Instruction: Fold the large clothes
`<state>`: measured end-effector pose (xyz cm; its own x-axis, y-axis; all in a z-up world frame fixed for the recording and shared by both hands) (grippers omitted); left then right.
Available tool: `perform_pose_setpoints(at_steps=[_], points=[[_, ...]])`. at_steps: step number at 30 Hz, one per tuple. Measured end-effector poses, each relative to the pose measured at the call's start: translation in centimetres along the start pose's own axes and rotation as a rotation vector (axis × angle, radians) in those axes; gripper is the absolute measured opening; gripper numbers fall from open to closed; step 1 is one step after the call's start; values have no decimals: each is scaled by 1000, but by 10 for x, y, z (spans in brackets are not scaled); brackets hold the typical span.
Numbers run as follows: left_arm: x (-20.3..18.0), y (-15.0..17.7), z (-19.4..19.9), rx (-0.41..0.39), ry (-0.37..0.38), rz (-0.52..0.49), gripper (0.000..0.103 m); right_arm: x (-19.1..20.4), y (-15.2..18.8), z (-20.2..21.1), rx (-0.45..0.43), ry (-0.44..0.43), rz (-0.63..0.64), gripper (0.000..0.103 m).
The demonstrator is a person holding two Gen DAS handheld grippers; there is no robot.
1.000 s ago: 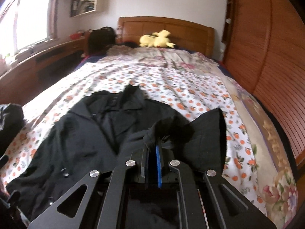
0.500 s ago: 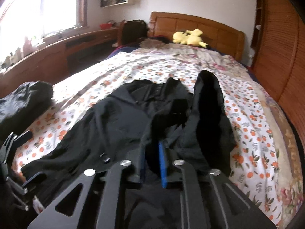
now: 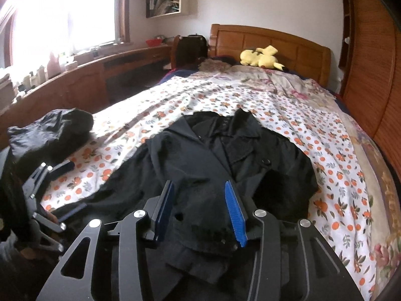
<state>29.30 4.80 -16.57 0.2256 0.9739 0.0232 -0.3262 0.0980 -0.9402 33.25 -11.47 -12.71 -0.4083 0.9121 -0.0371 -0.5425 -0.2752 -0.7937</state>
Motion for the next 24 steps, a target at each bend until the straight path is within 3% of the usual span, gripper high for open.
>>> perform_pose_setpoints(at_steps=[8, 11, 16, 21, 24], points=[[-19, 8, -7, 29, 20, -47, 100, -48, 46, -13, 47, 76, -59, 40], [-29, 12, -9, 42, 33, -62, 100, -66, 68, -18, 68, 108, -87, 49], [-49, 15, -15, 55, 61, -75, 100, -91, 110, -23, 107, 143, -133, 51], [-77, 18, -23, 66, 85, -104, 100, -103, 134, -19, 117, 170, -144, 64], [-96, 20, -27, 79, 100, -121, 100, -106, 142, -14, 109, 188, -129, 67]])
Point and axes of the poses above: each gripper's, at about its wrist camera, not at the fingertips, and z roughly against the way its jaws point, x to its left, y to its underside, the point moved 8 cm from there along -z, roughly the way its jaws point, and after that the axes turned 1 degree about -x, right-handed, at the moved point
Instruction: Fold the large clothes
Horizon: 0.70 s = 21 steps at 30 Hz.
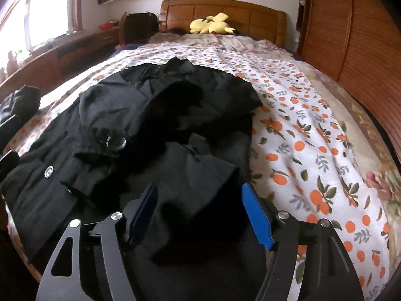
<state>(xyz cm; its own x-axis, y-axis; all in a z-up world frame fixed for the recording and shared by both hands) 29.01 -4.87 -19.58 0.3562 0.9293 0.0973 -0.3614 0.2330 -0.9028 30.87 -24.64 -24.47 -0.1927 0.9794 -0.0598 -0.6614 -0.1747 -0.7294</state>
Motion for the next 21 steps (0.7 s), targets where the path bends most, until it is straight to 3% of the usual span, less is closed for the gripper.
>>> perform_pose_setpoints(at_steps=[14, 21], points=[[-79, 2, -26, 114, 68, -72, 99, -19, 19, 22, -41, -81, -10, 70], [-110, 8, -54, 213, 74, -133, 77, -32, 31, 30, -40, -103, -23, 70]])
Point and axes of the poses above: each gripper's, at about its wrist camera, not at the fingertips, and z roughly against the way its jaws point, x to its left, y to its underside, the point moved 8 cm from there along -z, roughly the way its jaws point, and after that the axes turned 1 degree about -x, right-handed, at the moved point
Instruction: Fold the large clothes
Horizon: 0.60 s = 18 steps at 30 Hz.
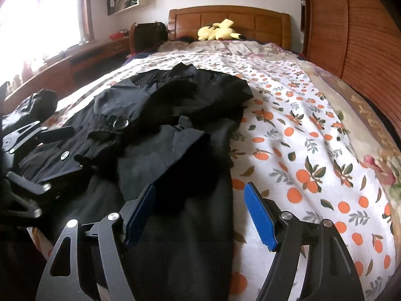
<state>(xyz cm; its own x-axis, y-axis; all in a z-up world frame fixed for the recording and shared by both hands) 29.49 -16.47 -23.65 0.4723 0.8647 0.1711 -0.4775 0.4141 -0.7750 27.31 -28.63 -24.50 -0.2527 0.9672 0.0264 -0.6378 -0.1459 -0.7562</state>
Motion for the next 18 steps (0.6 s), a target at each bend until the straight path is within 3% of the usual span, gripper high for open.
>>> perform_pose_setpoints(at_steps=[4, 6, 7, 8, 9, 18], points=[[-6, 3, -20, 72, -27, -26, 64, -3, 6, 4, 2, -2, 6, 70], [-3, 8, -29, 115, -36, -22, 40, -4, 6, 8, -7, 0, 4, 70], [-2, 10, -31, 129, -27, -17, 33, -4, 5, 11, -16, 0, -1, 70], [0, 11, -31, 135, -18, -14, 14, -5, 3, 13, -25, -4, -5, 70], [3, 10, -29, 133, -13, -11, 5, -4, 1, 15, -35, -9, -8, 70], [81, -19, 37, -12, -95, 102, 3, 26, -32, 13, -89, -60, 1, 70]])
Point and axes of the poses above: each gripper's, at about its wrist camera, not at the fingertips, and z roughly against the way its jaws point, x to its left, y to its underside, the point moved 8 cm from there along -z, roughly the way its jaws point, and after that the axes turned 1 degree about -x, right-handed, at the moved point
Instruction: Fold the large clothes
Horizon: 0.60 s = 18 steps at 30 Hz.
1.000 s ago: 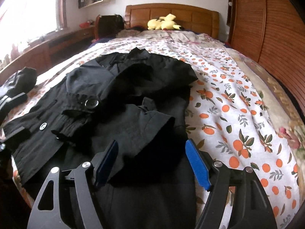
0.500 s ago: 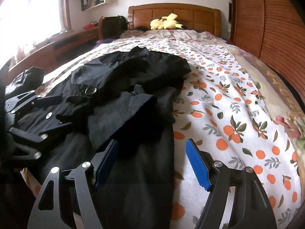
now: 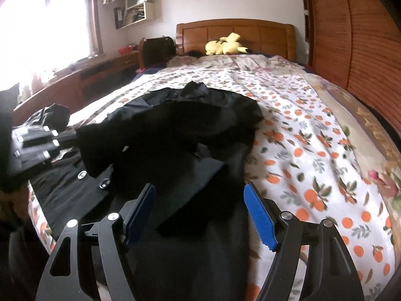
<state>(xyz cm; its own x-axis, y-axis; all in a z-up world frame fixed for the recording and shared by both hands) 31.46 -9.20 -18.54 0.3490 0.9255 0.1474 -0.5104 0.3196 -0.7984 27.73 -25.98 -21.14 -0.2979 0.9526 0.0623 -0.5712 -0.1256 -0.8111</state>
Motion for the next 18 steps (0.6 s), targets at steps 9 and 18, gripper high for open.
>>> perform_pose_setpoints(at_steps=[9, 18], points=[[85, -7, 18, -16, -100, 87, 3, 37, -13, -25, 13, -13, 37, 70], [142, 30, 22, 12, -166, 169, 3, 54, -15, -44, 32, -16, 63, 70]])
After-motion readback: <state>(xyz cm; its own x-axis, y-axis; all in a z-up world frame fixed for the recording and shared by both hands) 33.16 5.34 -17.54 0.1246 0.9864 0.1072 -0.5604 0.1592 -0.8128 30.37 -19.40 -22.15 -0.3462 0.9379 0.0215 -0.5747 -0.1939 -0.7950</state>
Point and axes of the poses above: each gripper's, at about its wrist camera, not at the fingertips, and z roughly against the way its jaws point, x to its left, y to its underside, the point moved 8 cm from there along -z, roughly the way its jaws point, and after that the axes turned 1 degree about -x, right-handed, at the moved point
